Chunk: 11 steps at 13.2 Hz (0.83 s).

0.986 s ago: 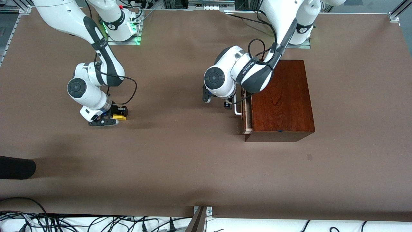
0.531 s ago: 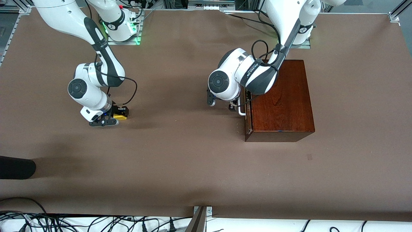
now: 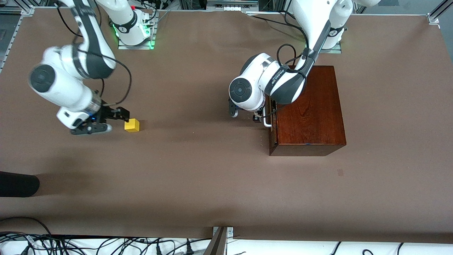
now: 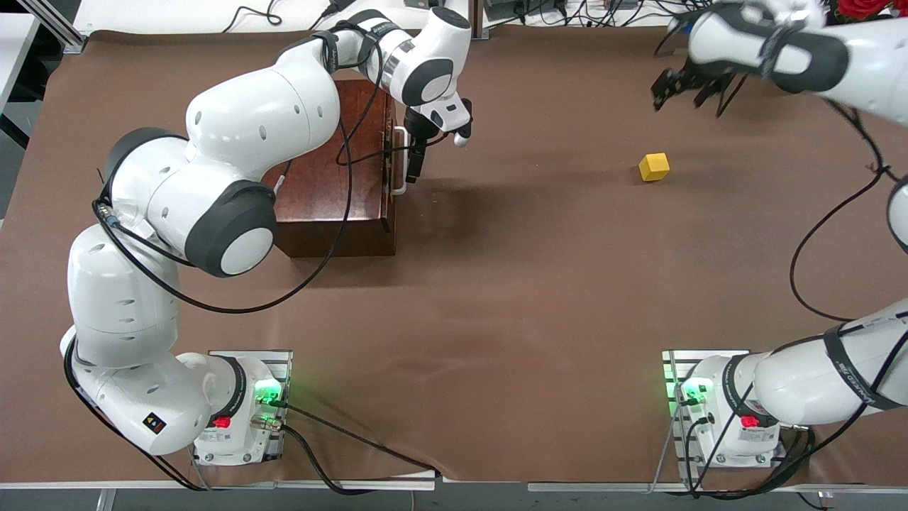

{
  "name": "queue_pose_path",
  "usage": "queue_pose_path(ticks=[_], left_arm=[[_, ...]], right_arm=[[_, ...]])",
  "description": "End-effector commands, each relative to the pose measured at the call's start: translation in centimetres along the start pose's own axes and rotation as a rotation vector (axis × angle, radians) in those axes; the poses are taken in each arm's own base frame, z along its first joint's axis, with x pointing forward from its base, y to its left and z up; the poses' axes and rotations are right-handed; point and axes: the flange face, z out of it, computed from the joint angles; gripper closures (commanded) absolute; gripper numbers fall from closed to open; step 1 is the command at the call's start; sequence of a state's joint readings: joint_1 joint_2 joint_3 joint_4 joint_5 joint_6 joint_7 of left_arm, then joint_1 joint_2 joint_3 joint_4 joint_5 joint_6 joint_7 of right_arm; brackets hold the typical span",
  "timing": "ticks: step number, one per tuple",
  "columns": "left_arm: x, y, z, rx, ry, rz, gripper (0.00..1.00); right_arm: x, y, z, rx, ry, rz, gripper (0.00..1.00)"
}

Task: Open drawer, take yellow block, close drawer
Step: 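Push the drawer shut with the left gripper while the right gripper sets the block down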

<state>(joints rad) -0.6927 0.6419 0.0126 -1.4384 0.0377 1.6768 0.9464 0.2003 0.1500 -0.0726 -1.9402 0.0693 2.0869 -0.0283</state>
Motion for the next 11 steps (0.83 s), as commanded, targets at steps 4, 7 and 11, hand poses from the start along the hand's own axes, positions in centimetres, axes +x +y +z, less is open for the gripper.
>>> queue_pose_path(ticks=[4, 7, 11], left_arm=[[-1.0, 0.9, -2.2, 0.026, -0.018, -0.070, 0.00], [-1.3, 4.5, -7.6, 0.026, 0.047, -0.319, 0.00], [-6.4, 7.2, -15.1, 0.028, 0.160, -0.687, 0.00]], right_arm=[[0.2, 0.4, -12.8, 0.017, -0.004, -0.006, 0.00], [-3.8, 0.7, -17.9, 0.013, -0.012, 0.038, 0.00], [-5.4, 1.2, -20.5, 0.011, 0.005, 0.059, 0.00]])
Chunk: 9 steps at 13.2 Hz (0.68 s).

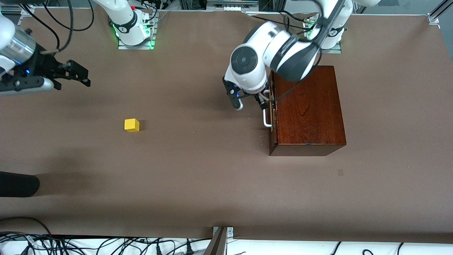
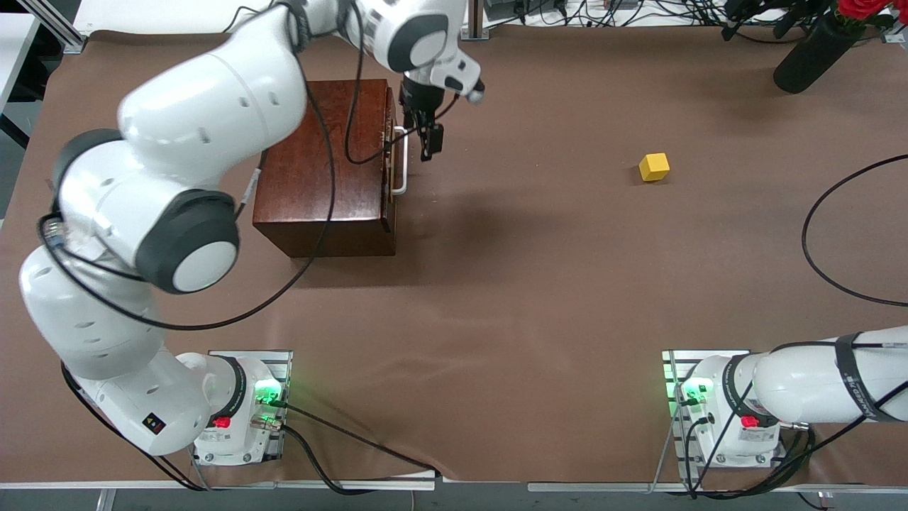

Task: Open drawer, take yellow block, close drawer

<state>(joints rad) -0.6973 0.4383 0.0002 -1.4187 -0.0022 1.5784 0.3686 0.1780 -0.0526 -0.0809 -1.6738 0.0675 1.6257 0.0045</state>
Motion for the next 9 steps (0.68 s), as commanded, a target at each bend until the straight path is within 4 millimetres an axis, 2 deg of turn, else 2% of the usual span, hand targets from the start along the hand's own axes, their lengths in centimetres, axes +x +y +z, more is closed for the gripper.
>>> queue_pose_path(ticks=[1, 2, 3, 4, 6, 8, 9], left_arm=[[-5.3, -2.3, -4.9, -0.027, 0.029, -0.159, 0.00], [-7.6, -4.0, -6.5, -0.027, 0.040, -0.184, 0.00], [-10.5, -6.7, -8.2, -0.024, 0.071, -0.240, 0.00], [-13.3, -9.1, -9.7, -0.023, 0.104, -0.300, 0.00], [-18.6, -14.1, -11.0, -0.037, 0.143, -0.428, 0.00], [-23.8, -17.7, -12.3, -0.064, 0.135, -0.546, 0.00], [-26.1, -19.5, -12.7, -0.074, 0.139, -0.642, 0.00]], right_arm=[[-0.4, 0.8, -0.2, -0.012, 0.001, 0.027, 0.00], [-0.2, 0.8, -0.7, -0.020, 0.012, 0.016, 0.00], [-0.1, 0.3, -1.3, -0.033, 0.019, 0.007, 0.00], [0.3, 0.2, -0.8, -0.044, 0.010, -0.005, 0.00], [0.3, 0.4, -0.7, -0.047, 0.000, -0.009, 0.00], [1.6, 0.6, 0.4, -0.050, -0.012, -0.003, 0.00], [1.7, 0.8, 0.2, -0.052, -0.011, 0.004, 0.00]])
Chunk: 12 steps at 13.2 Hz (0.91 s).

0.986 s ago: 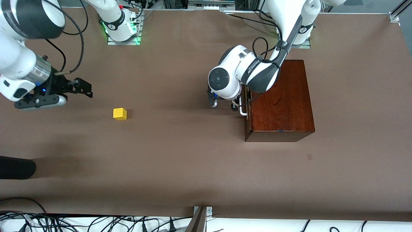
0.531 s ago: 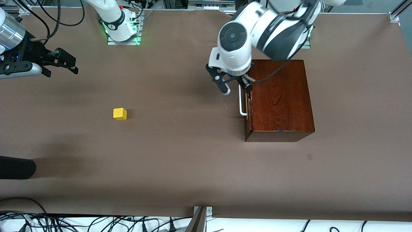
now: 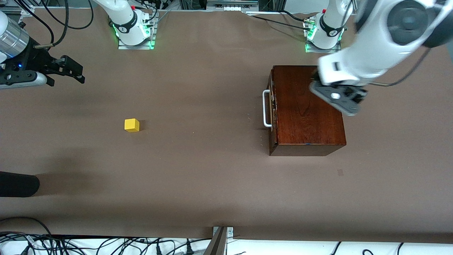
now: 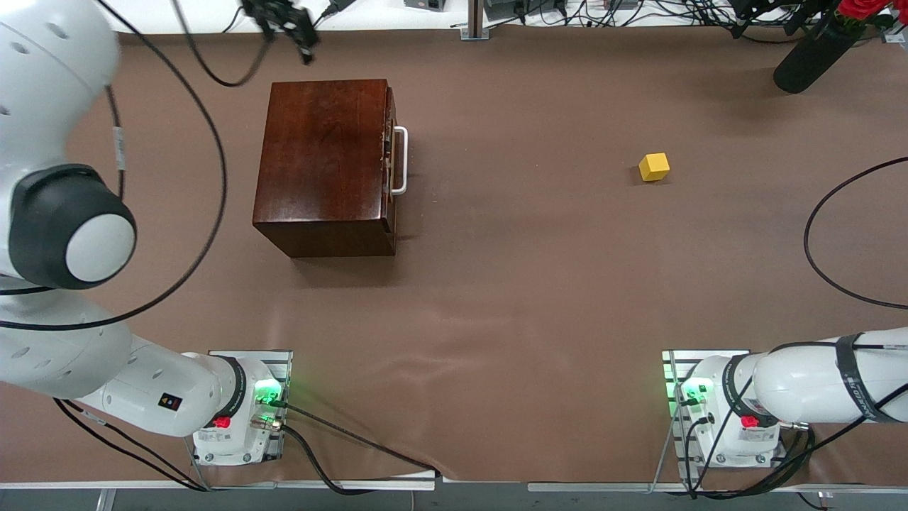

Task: Open drawer, take yellow block, close drawer

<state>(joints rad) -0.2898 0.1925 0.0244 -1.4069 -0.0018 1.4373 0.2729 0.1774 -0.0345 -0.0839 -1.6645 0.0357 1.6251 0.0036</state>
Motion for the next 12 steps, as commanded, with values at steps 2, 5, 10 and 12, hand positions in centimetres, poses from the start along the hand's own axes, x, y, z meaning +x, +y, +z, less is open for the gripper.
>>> queue_pose_path(ticks=[2, 5, 10, 12], left_arm=[[-3.0, -6.1, -1.7, -0.023, 0.004, -0.237, 0.00], [-5.6, -9.2, -1.6, -0.027, 0.067, -0.317, 0.00], [-10.2, -10.0, -0.2, -0.010, 0.119, -0.557, 0.00], [-10.8, -9.3, -0.2, 0.037, 0.122, -0.550, 0.00]], right_arm=[[1.3, 0.3, -0.1, -0.020, -0.007, 0.003, 0.00], [1.3, 0.3, -0.1, -0.020, -0.005, 0.003, 0.00], [1.3, 0.4, 0.1, -0.021, -0.012, 0.005, 0.00], [1.3, 0.4, 0.0, -0.021, -0.010, 0.005, 0.00]])
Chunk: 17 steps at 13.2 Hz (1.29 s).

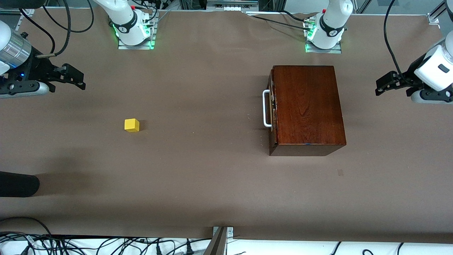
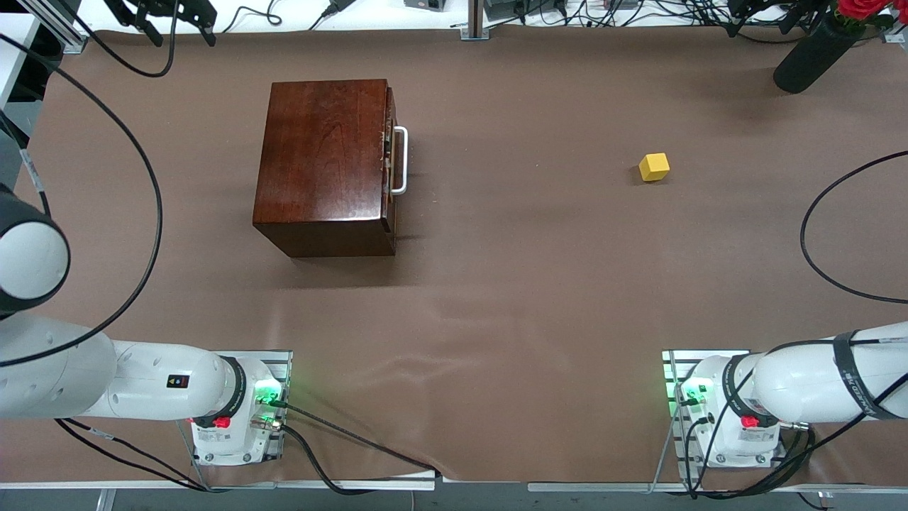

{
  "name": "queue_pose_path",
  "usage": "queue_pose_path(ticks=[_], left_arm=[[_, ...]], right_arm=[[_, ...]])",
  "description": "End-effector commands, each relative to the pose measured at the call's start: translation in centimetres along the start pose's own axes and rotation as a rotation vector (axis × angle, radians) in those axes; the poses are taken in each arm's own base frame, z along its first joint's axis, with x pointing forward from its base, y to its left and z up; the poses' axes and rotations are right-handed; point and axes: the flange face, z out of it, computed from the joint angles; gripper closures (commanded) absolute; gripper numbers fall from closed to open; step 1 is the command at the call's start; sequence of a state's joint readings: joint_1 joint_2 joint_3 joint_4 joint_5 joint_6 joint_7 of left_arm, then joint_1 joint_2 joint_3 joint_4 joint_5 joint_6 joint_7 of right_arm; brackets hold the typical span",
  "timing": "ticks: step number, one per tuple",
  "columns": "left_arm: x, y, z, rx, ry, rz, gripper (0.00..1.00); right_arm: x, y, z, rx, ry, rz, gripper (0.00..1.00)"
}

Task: Open drawer, take yellow block, close drawer

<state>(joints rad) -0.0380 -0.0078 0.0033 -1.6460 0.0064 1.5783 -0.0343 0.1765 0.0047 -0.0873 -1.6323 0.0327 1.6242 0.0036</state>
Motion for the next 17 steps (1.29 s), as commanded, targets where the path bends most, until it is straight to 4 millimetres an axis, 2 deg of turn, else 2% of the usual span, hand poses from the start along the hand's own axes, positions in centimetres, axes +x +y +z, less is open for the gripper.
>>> queue_pose_path(ticks=[1, 5, 17], left_arm=[[-1.7, 0.6, 0.3, 0.044, 0.042, -0.004, 0.00], [-1.6, 1.3, 0.6, 0.043, 0.032, 0.009, 0.00], [-1.6, 1.6, 0.5, 0.035, -0.001, 0.013, 0.00]], right_arm=[[0.1, 0.2, -0.6, -0.015, -0.002, 0.000, 0.00], [0.1, 0.4, -0.6, -0.015, -0.002, 0.003, 0.00], [0.1, 0.3, -0.5, -0.015, -0.005, 0.003, 0.00]])
